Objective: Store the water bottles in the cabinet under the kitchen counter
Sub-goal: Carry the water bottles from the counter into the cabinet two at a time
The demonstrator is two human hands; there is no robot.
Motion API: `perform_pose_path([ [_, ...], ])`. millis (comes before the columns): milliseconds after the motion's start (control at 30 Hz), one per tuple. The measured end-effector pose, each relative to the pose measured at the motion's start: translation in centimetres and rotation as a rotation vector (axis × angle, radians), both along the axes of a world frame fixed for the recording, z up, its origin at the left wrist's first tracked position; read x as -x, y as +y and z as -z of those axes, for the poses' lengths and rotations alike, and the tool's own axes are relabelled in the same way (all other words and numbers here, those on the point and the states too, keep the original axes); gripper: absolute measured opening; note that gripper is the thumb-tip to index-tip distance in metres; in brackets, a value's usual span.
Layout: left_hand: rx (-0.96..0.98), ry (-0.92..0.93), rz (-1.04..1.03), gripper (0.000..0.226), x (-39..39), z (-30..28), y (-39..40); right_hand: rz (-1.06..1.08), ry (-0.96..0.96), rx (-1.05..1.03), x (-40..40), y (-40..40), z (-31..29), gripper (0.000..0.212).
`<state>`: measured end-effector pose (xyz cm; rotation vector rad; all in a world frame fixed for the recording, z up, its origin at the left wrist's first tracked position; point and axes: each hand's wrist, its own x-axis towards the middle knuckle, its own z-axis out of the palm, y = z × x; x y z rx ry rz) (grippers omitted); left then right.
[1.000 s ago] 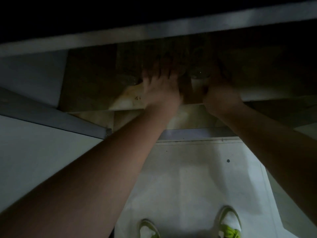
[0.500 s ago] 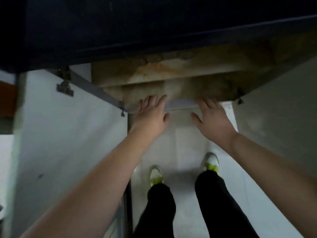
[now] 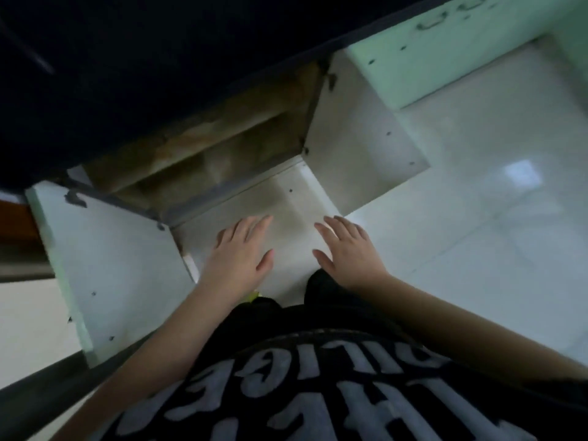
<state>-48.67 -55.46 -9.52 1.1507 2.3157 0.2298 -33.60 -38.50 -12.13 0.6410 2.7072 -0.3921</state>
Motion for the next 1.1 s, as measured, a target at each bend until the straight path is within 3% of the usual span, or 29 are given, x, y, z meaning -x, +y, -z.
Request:
perform_pose_path([
  [300,-0.11,0.084,0.2,0.054,-3.7,-3.0,10.0,0.345,0.239,-0.056,-10.2,5.8,-4.8,0.05],
  [633,-0.357,0.141,0.501,0.055,-16.9,-7.6,27.6,0.706,0.239,-0.105,-24.1,17.1,-7.7,0.058],
  [700,-0.421,0.137,0.527,0.049,-18.4,-8.9,30.3,0.747,0.227,-0.102,-25.2,19.2,-8.1,0.063],
  [933,-0.43,0.193,0.717,0.047,-18.6,-9.7,39.1,0.857,0.295,-0.133,-25.3,27.0,-9.8,0.045],
  [1100,-0.502,0.197,0.765,0.044,-17.9,-9.8,46.9,0.91,0.328,-0.276,-25.9,33.4,-11.3,0.042],
])
